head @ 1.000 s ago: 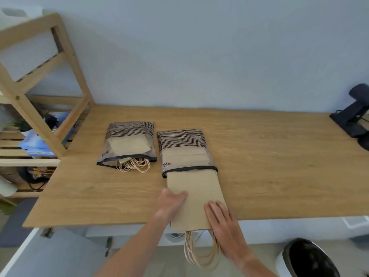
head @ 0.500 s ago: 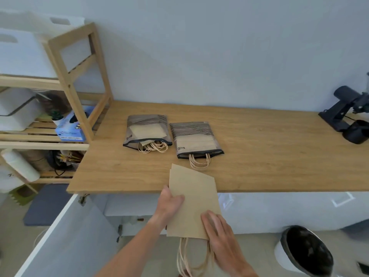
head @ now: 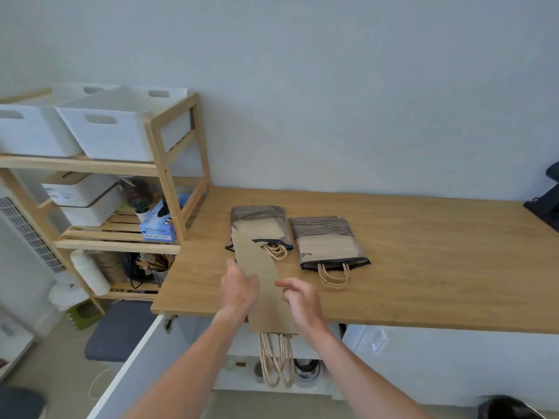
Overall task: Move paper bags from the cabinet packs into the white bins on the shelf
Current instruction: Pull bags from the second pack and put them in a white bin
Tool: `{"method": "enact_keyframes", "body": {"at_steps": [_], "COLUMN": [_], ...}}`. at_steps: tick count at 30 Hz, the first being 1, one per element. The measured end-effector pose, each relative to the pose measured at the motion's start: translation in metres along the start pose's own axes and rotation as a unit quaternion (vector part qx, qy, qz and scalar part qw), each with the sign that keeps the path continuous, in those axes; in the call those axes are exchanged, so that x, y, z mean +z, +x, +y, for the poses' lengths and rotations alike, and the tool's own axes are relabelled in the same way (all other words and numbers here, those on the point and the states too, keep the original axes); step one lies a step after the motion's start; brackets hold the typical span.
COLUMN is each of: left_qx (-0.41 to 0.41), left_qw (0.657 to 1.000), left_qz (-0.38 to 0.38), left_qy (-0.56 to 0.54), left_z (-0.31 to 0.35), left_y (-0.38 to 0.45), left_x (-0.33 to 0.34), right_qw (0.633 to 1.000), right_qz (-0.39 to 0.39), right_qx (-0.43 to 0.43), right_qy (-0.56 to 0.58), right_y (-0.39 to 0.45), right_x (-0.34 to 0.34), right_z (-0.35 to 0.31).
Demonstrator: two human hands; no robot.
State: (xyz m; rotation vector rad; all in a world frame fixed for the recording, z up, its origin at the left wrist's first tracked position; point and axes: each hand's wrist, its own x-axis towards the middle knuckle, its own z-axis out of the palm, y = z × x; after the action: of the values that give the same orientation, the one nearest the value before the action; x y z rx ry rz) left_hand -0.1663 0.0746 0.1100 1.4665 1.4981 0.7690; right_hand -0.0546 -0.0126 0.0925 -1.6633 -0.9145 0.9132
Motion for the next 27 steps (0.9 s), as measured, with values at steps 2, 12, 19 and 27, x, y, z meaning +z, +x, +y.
{"method": "enact_keyframes", "body": {"at_steps": [2, 12, 19, 27], "left_qx": [0.015, 0.02, -0.032, -0.065], "left_qw": [1.0, 0.976, 0.964, 0.969], "left_qz": [-0.018, -0.181, -0.265, -0.233], "left_qy": [0.002, 0.118, 0.005, -0.052], "left_z": [0.008, 0.03, 0.029, 0.032], "left_y": [0.003, 0.027, 0.043, 0.06], "left_x": [0.009, 0.052, 0.061, 0.06], "right_qw": [0.994, 0.957, 0.957, 0.965], "right_qz": [-0.021, -0.15, -0.176, -0.138], "right_qx": [0.072, 0.228, 0.201, 0.184], "right_qy": [0.079, 0.095, 0.111, 0.129], "right_y": [0.03, 0.117, 0.159, 0.165], "right_x": [0.004, -0.025, -0.039, -0.032], "right_z": [-0.021, -0.011, 0.005, -0.001]}}
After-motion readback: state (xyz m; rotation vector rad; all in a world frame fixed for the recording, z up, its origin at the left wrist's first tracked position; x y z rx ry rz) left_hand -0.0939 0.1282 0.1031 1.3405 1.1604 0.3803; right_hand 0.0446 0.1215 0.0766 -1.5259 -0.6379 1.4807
